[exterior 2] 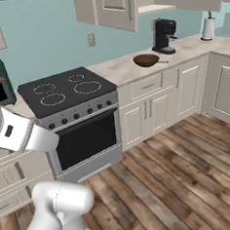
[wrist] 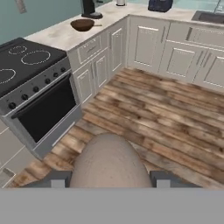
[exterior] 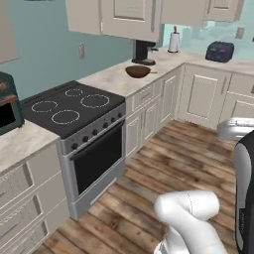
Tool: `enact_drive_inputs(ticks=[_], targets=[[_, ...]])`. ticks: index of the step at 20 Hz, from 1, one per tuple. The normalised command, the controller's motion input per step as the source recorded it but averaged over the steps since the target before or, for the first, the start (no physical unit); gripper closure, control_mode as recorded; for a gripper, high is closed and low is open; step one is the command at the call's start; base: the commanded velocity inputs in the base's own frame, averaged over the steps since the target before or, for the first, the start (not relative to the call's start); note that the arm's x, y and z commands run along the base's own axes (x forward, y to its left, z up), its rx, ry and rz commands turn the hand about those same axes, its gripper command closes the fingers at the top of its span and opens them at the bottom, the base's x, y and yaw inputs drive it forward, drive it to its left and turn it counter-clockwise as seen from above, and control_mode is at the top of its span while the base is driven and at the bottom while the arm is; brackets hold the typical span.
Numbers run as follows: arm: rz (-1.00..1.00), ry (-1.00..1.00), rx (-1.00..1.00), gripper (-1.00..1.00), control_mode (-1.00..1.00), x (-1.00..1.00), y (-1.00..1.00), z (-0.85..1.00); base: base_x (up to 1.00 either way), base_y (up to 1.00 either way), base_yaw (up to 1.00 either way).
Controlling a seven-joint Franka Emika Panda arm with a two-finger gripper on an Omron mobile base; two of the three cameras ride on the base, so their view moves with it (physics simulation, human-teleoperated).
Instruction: Pick the egg and butter from the fridge and place them by the bowl for mixing.
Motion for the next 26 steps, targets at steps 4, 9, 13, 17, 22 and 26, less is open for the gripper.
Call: enact_drive_inputs(ticks=[4, 9, 13, 17, 22, 26], targets=[[0.0, 0.0, 0.0, 1.0, 1.0, 0.0, 0.0, 0.0, 0.4, -0.79, 0.16], [0.0, 0.0, 0.0, 1.0, 1.0, 0.0, 0.0, 0.0, 0.26, -0.77, 0.22], [0.0, 0.0, 0.0, 1.0, 1.0, 0.0, 0.0, 0.0, 0.23, -0.79, 0.25], [0.0, 0.0, 0.0, 1.0, 1.0, 0.0, 0.0, 0.0, 0.19, -0.9, 0.3], [0.0, 0.0, 0.0, 1.0, 1.0, 0.0, 0.0, 0.0, 0.33, -0.91, 0.37], [0.0, 0.0, 0.0, 1.0, 1.0, 0.0, 0.0, 0.0, 0.32, -0.83, 0.42]])
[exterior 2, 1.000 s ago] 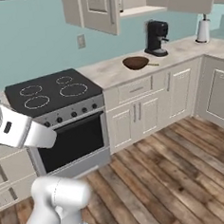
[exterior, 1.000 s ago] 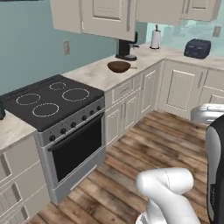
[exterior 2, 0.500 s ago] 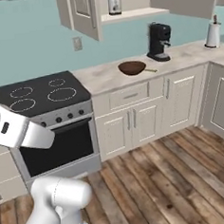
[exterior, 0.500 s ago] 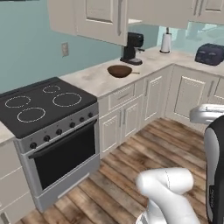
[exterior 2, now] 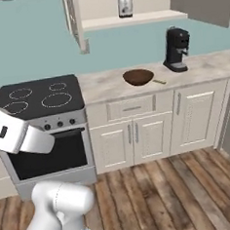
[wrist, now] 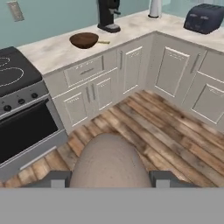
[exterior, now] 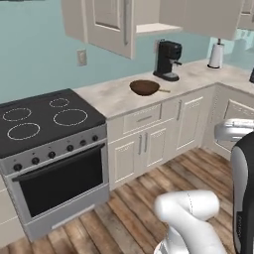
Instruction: Pick the egg and butter from the fridge and place them by the bowl for mixing.
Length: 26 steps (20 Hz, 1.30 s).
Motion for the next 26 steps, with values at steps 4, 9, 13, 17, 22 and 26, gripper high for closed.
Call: enact_drive_inputs(ticks=[4, 9, 13, 17, 22, 26], targets=[[0.0, 0.0, 0.0, 1.0, 1.0, 0.0, 0.0, 0.0, 0.39, -0.79, 0.4], [0.0, 0.0, 0.0, 1.0, 1.0, 0.0, 0.0, 0.0, 0.33, -0.86, 0.39], [0.0, 0.0, 0.0, 1.0, 1.0, 0.0, 0.0, 0.0, 0.31, -0.78, 0.36], [0.0, 0.0, 0.0, 1.0, 1.0, 0.0, 0.0, 0.0, 0.36, -0.59, 0.29], [0.0, 0.0, 0.0, 1.0, 1.0, 0.0, 0.0, 0.0, 0.48, -0.36, 0.2], [0.0, 0.0, 0.0, 1.0, 1.0, 0.0, 0.0, 0.0, 0.55, -0.22, 0.15]])
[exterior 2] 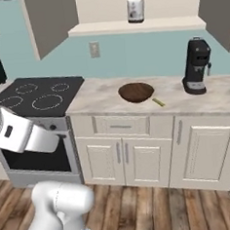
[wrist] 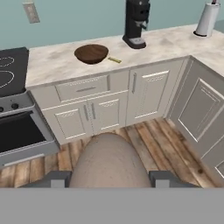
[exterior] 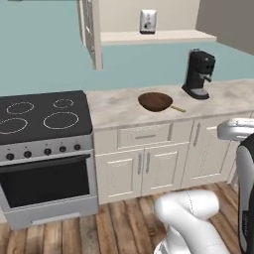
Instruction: Pick the egg and butter from the fridge and place them by the bowl for mixing.
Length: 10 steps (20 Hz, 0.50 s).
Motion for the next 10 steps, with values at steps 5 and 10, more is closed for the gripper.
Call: enact_drive_inputs(ticks=[5, 10], targets=[[0.0, 0.0, 0.0, 1.0, 1.0, 0.0, 0.0, 0.0, 0.64, -0.35, 0.14], [0.0, 0.0, 0.0, 1.0, 1.0, 0.0, 0.0, 0.0, 0.71, -0.64, 0.17]])
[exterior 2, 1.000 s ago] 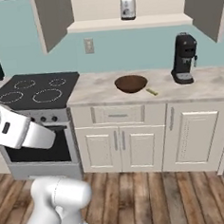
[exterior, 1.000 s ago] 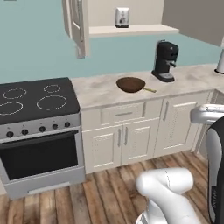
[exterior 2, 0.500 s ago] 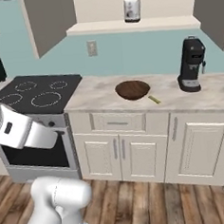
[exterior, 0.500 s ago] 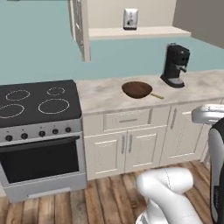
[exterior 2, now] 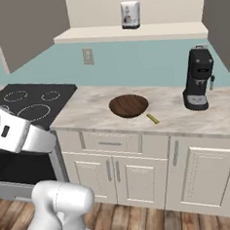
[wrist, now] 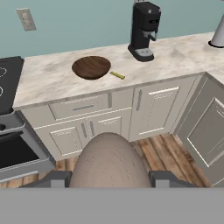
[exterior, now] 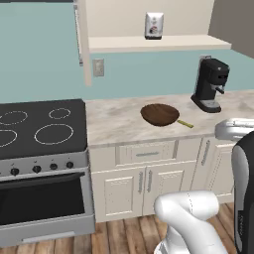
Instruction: Pick the egg and butter from the fridge and place them by the bowl for mixing.
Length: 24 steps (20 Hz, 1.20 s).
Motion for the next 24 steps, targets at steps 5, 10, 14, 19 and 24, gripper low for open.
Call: enact_drive_inputs(ticks=[5, 10, 14, 19, 24], targets=[[0.0, 0.0, 0.0, 1.0, 1.0, 0.0, 0.0, 0.0, 0.64, -0.63, 0.21], [0.0, 0.0, 0.0, 1.0, 1.0, 0.0, 0.0, 0.0, 0.63, -0.17, 0.2], [0.0, 0.0, 0.0, 1.0, 1.0, 0.0, 0.0, 0.0, 0.51, 0.0, 0.16], [0.0, 0.0, 0.0, 1.0, 1.0, 0.0, 0.0, 0.0, 0.52, 0.0, 0.1], [0.0, 0.0, 0.0, 1.0, 1.0, 0.0, 0.0, 0.0, 0.46, 0.08, 0.06]])
